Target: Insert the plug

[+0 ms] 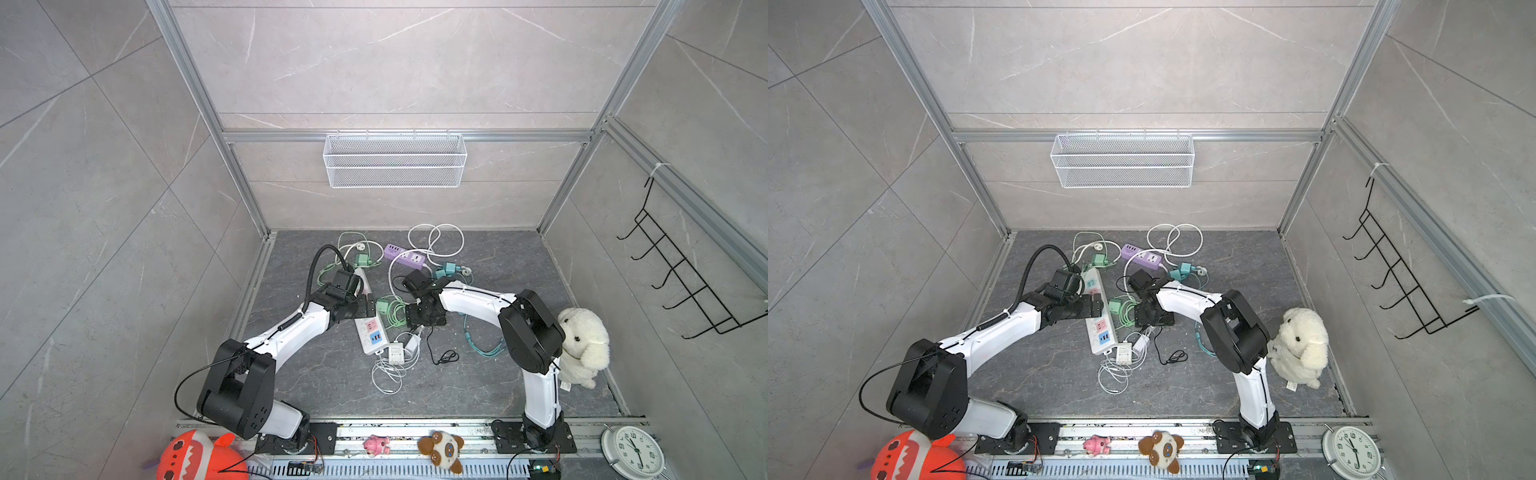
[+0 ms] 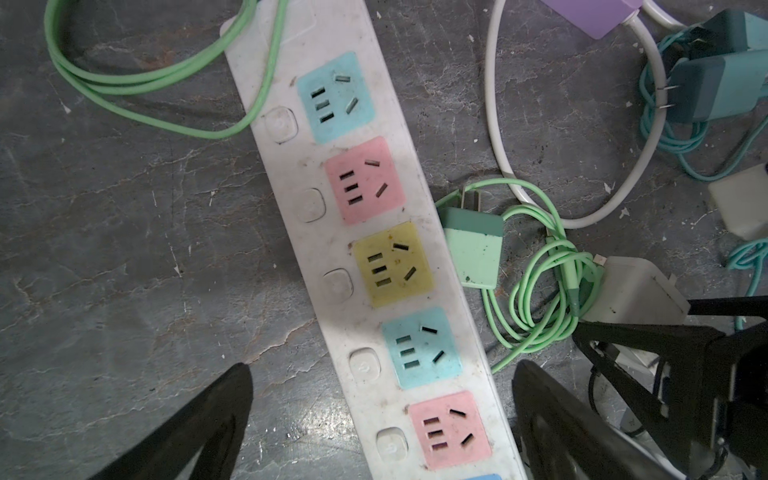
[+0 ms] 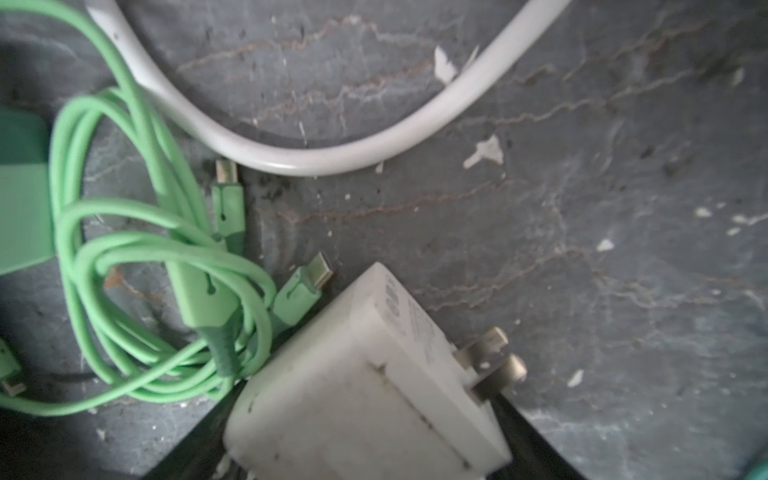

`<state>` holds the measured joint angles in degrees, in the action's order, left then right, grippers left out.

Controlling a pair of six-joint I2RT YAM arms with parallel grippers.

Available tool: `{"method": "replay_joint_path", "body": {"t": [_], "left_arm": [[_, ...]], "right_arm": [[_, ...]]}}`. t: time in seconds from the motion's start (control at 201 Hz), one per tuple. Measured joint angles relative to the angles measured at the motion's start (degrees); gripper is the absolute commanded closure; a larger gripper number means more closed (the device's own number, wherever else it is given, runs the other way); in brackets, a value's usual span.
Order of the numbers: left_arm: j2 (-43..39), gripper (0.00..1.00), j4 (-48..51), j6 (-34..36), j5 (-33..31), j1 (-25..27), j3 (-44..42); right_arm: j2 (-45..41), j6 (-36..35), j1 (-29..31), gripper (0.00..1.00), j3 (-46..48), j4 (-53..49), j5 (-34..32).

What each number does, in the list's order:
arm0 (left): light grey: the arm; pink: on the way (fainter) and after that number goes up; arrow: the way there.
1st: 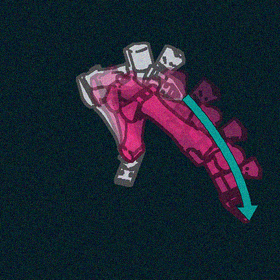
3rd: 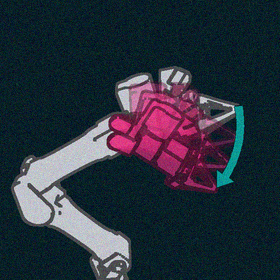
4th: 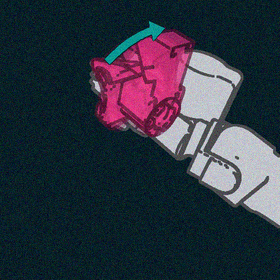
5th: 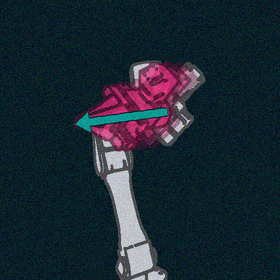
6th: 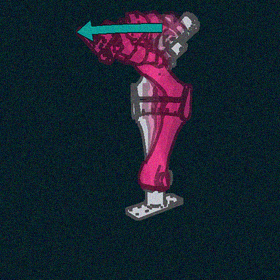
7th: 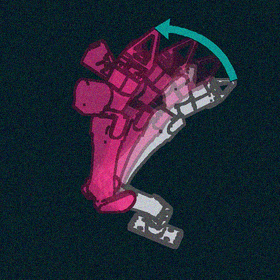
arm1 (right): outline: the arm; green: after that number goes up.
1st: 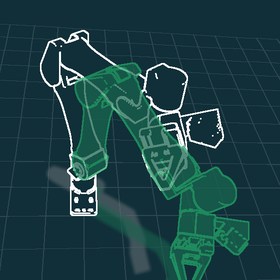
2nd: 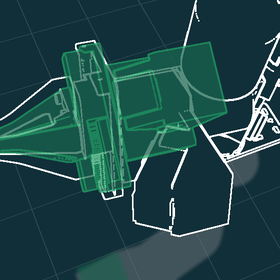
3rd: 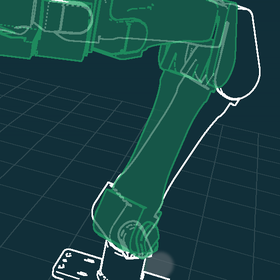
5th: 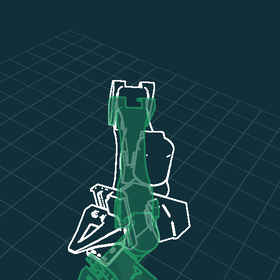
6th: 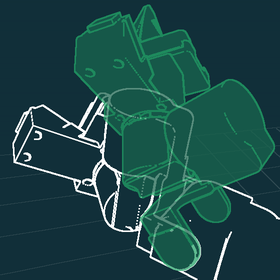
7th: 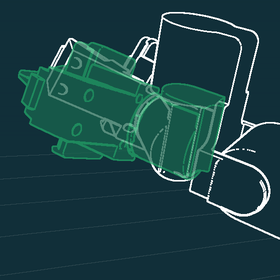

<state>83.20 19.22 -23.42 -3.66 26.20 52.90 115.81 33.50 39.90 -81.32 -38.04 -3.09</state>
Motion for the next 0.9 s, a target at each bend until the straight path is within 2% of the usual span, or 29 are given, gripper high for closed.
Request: {"method": "replay_joint_path", "body": {"t": [0.547,0.747,0.896], "left_arm": [[0.02,0.00,-4.94,4.68,1.27,1.53,0.13],[-0.96,0.00,-8.90,4.83,2.29,2.32,-1.44],[-3.28,0.00,-10.64,4.59,1.88,3.10,-5.55]], "right_arm": [[-4.35,-1.18,-2.27,0.52,-3.04,2.84,2.47],[-3.52,-1.57,-3.76,0.51,-5.29,3.43,6.88],[0.50,-2.19,-4.70,0.51,-8.79,3.56,10.40]]}}
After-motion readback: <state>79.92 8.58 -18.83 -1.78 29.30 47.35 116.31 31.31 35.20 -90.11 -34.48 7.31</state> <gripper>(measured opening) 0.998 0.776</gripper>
